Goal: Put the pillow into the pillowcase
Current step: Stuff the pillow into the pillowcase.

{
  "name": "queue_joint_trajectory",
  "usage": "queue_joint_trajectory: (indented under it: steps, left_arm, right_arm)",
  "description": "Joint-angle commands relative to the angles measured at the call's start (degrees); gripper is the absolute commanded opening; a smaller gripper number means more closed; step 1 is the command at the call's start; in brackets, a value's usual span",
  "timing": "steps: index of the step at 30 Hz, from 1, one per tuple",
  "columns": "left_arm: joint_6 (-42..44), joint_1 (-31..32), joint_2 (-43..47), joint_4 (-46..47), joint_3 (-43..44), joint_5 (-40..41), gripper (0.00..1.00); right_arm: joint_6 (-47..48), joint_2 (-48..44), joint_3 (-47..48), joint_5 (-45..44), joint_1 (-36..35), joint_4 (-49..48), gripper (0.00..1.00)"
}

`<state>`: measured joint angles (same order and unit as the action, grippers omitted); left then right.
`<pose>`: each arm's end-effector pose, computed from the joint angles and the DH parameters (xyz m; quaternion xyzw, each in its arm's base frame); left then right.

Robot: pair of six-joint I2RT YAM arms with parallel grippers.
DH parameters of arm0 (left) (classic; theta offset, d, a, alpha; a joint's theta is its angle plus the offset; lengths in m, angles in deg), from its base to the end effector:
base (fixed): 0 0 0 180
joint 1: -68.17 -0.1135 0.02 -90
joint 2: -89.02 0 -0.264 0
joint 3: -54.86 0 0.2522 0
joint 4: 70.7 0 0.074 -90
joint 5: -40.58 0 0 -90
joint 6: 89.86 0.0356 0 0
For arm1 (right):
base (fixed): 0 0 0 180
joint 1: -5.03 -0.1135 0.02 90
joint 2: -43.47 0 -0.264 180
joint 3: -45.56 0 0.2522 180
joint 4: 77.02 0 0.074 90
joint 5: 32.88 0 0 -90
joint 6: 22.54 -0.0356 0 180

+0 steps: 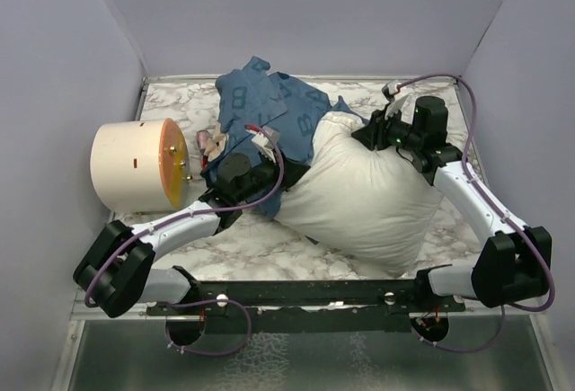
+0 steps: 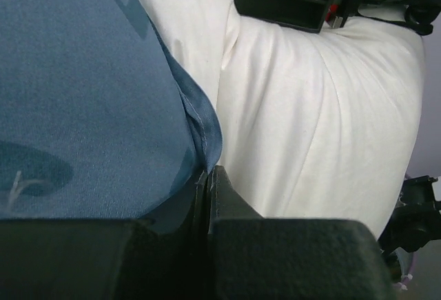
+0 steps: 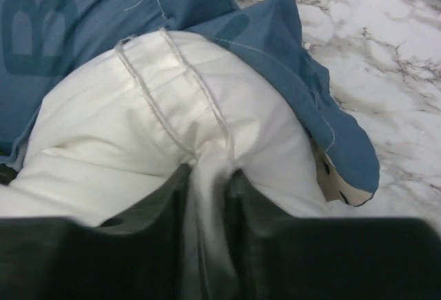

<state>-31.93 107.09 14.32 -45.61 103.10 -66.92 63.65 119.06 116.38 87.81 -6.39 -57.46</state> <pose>0.2143 -0.1868 0.2532 0.1483 0.6996 -0.4895 0.4990 0.2914 0.0774 0.3051 -0.1969 0.7990 0.2897 0.4888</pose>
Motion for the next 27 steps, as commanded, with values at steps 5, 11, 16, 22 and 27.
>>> queue_joint_trajectory:
  steps: [5,11,16,22,27]
  left_arm:
    - [3.71,1.53,7.35,-23.83,6.81,3.54,0.20]
    - [9.66,0.43,9.79,-44.27,25.28,10.29,0.52]
    - [13.69,-0.17,1.01,-60.47,46.58,14.89,0.54]
    - [24.53,0.12,-15.01,-67.90,66.71,16.81,0.59]
    - [36.50,0.72,-29.53,-76.41,80.61,11.96,0.65]
  right_arm:
    - [-1.93,-4.13,-8.42,10.63,-2.60,-3.86,0.01]
    - [-3.99,-11.59,-12.75,8.75,-2.73,-11.21,0.01]
    - [-5.28,-14.84,-15.30,7.51,-2.73,-16.07,0.01]
    - [-5.26,-15.96,-15.40,7.37,-3.24,-18.10,0.01]
    - [-5.45,-16.54,-15.96,7.44,-3.52,-18.16,0.01]
